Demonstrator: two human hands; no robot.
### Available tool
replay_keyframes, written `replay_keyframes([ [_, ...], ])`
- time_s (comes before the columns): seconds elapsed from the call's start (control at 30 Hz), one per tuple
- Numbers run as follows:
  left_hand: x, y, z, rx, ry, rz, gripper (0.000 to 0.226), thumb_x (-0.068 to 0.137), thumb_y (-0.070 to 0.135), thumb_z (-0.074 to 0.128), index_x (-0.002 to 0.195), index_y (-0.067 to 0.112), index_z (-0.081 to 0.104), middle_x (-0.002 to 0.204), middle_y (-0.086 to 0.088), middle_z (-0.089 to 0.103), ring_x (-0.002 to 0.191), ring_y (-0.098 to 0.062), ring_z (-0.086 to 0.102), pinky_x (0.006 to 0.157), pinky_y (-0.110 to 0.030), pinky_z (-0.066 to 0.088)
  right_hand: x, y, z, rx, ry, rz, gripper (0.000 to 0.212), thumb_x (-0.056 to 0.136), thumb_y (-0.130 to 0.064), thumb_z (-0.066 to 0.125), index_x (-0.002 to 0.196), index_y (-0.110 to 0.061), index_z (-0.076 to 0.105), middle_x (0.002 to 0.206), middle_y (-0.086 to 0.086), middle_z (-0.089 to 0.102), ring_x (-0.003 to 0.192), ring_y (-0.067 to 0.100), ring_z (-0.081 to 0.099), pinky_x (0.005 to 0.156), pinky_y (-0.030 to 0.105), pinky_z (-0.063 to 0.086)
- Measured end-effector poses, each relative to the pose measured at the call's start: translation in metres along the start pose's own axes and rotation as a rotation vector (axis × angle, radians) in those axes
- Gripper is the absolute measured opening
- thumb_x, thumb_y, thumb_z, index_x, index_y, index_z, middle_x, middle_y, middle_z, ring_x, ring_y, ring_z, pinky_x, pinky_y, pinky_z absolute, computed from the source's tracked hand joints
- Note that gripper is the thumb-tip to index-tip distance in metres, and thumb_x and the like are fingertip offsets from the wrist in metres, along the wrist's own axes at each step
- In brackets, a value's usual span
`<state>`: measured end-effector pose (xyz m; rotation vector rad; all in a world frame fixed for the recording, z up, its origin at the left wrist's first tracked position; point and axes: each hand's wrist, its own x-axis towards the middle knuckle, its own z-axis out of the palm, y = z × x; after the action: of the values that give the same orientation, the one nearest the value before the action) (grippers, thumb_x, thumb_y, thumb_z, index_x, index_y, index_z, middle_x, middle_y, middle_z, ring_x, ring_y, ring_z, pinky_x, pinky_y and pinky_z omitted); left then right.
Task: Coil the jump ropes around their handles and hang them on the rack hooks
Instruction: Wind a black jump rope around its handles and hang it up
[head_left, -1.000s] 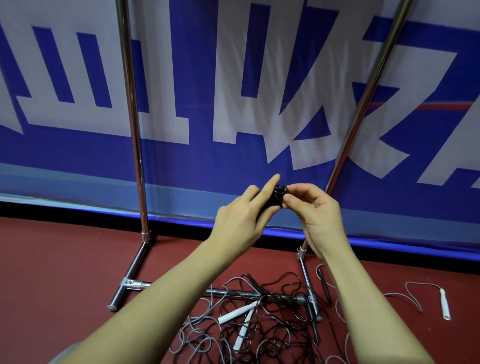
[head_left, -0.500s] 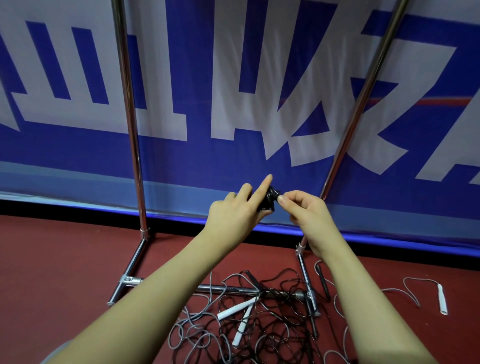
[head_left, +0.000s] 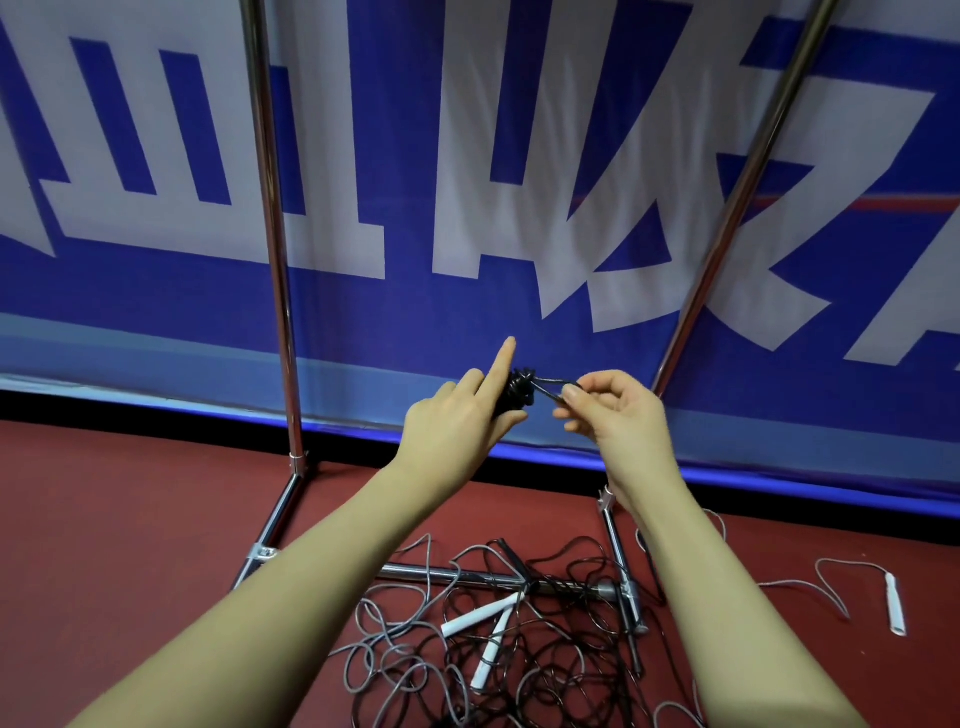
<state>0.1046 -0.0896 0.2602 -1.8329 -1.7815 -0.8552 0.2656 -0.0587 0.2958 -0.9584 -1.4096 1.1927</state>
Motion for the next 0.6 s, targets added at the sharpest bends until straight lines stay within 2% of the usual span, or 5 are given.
replay_keyframes([
  [0.17,-0.005,-0.001,-0.001,-0.03,0.034,0.09,0.059,0.088,0.05,0.04,0.137,0.02,0.053,0.066,0.0,0.049,0.045,-0.02,0.051,0.036,-0.02,0.022,0.004,-0.005,0.003,-0.001,0.198,-0.128,0.015,0.086,0.0,0.066,0.079,-0.013,0.062,0.068,0.001,0.062,0.054,0.002,0.056,0.058,0.016,0.048],
  [0.27,-0.009,0.0,-0.002,-0.106,-0.019,0.123,0.058,0.093,0.049,0.046,0.144,0.021,0.044,0.074,-0.002,0.052,0.058,-0.025,0.056,0.044,-0.025,0.03,0.006,-0.006,0.001,-0.018,0.278,-0.177,0.016,0.086,-0.001,0.066,0.078,-0.015,0.063,0.07,-0.001,0.062,0.056,0.001,0.056,0.061,0.017,0.048],
  [0.37,-0.01,0.002,-0.006,-0.131,-0.015,0.1,0.06,0.092,0.052,0.038,0.146,0.025,0.042,0.074,0.0,0.05,0.06,-0.024,0.055,0.044,-0.027,0.035,0.006,-0.01,0.004,-0.014,0.331,-0.217,0.019,0.086,-0.003,0.065,0.077,-0.02,0.063,0.07,-0.003,0.062,0.058,0.0,0.056,0.065,0.021,0.049],
  [0.47,-0.009,0.001,-0.014,-0.143,-0.014,0.043,0.062,0.09,0.055,0.033,0.146,0.029,0.04,0.075,0.003,0.043,0.062,-0.021,0.052,0.045,-0.027,0.036,0.003,-0.02,0.011,-0.011,0.306,-0.287,0.022,0.087,-0.001,0.064,0.078,-0.021,0.063,0.071,-0.006,0.062,0.061,0.0,0.056,0.065,0.02,0.049],
  [0.6,-0.005,-0.003,-0.027,-0.046,0.138,0.071,0.055,0.09,0.047,0.043,0.136,0.02,0.055,0.069,-0.001,0.048,0.051,-0.023,0.046,0.048,-0.027,0.032,-0.008,-0.037,0.018,-0.011,0.221,-0.371,0.021,0.088,-0.001,0.064,0.082,-0.021,0.065,0.076,-0.005,0.065,0.067,0.003,0.059,0.062,0.018,0.049],
])
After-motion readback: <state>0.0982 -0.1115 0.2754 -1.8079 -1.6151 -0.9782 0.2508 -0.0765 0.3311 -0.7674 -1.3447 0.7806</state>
